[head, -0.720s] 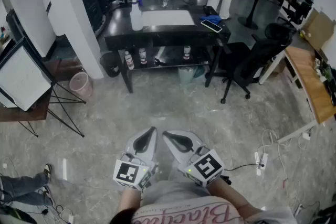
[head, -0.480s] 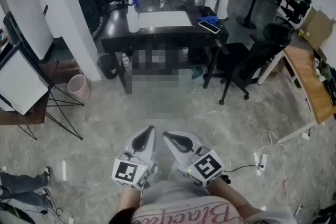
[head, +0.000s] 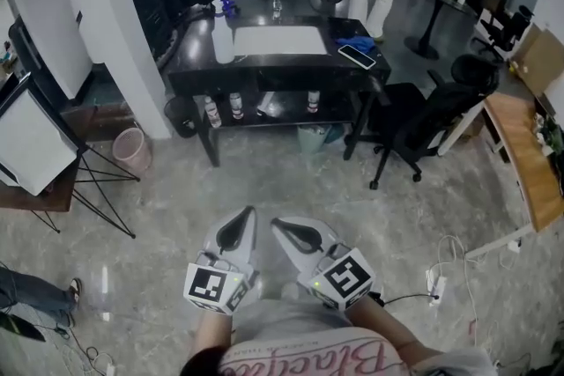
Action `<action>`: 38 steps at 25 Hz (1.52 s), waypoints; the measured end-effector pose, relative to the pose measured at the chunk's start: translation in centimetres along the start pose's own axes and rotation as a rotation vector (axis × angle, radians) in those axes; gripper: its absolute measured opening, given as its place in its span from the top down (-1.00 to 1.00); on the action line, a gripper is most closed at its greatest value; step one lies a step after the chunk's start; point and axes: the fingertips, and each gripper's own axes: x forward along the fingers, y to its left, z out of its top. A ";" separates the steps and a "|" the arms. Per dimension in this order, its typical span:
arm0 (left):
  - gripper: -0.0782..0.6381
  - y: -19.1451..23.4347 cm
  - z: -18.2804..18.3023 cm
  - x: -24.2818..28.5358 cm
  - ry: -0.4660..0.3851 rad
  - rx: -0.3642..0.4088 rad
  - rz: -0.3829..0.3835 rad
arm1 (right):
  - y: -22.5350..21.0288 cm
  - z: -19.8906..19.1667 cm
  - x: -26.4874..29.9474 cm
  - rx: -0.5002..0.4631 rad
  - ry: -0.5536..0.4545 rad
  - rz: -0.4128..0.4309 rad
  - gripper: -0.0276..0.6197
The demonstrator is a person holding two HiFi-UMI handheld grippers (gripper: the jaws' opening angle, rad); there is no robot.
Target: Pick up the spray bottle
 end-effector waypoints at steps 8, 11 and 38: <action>0.79 1.1 -0.2 1.9 0.002 -0.004 0.039 | -2.5 -0.6 0.9 0.004 0.009 0.021 0.91; 0.79 1.9 -0.2 2.5 0.004 -0.009 0.054 | -3.2 -0.8 1.2 0.006 0.016 0.029 0.91; 0.79 18.4 1.3 17.7 -0.016 -0.037 0.072 | -17.8 1.3 17.2 -0.003 0.026 0.002 0.91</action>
